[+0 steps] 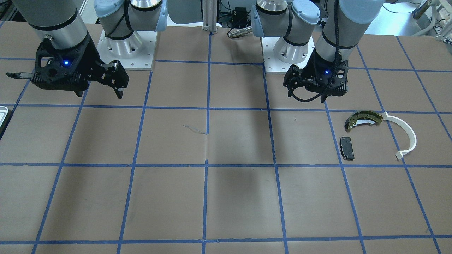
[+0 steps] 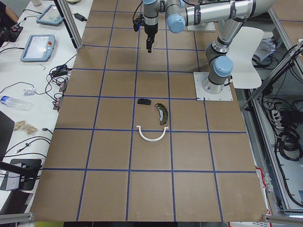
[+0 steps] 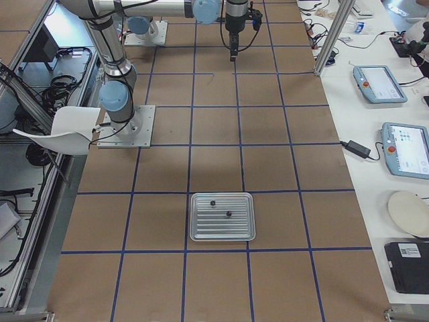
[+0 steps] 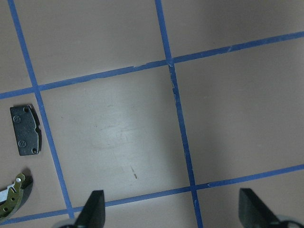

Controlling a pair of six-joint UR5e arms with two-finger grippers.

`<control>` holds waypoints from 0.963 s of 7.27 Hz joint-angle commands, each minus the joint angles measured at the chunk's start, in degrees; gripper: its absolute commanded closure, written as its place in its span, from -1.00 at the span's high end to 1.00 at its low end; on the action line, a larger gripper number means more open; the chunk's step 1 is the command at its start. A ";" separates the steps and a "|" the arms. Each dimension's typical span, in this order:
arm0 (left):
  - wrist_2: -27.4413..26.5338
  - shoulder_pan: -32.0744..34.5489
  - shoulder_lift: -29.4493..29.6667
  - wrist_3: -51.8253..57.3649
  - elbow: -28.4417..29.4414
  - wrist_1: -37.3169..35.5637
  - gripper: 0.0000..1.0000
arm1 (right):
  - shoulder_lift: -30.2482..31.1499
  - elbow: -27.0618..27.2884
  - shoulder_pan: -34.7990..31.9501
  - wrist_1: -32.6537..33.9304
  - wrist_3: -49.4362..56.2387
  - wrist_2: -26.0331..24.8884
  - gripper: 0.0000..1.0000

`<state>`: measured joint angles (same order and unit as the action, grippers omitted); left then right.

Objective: Place bearing gear from tray to pile

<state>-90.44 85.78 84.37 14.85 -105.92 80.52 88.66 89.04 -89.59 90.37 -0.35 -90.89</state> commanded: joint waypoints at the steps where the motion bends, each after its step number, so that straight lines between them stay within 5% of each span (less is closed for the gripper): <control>1: -0.09 0.09 -0.08 0.00 -0.07 0.07 1.00 | -0.07 -0.10 0.90 0.33 3.06 -0.08 1.00; 3: -0.44 0.09 0.00 -0.09 0.28 -0.27 1.00 | 0.11 -0.10 6.06 -0.02 3.95 -0.96 1.00; 7: -0.70 0.17 0.01 0.00 -0.42 -0.28 1.00 | -3.39 0.43 29.59 0.50 26.85 -0.78 1.00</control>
<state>-91.07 85.89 84.44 14.85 -106.25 80.14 87.17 89.38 -67.32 90.31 19.91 -91.41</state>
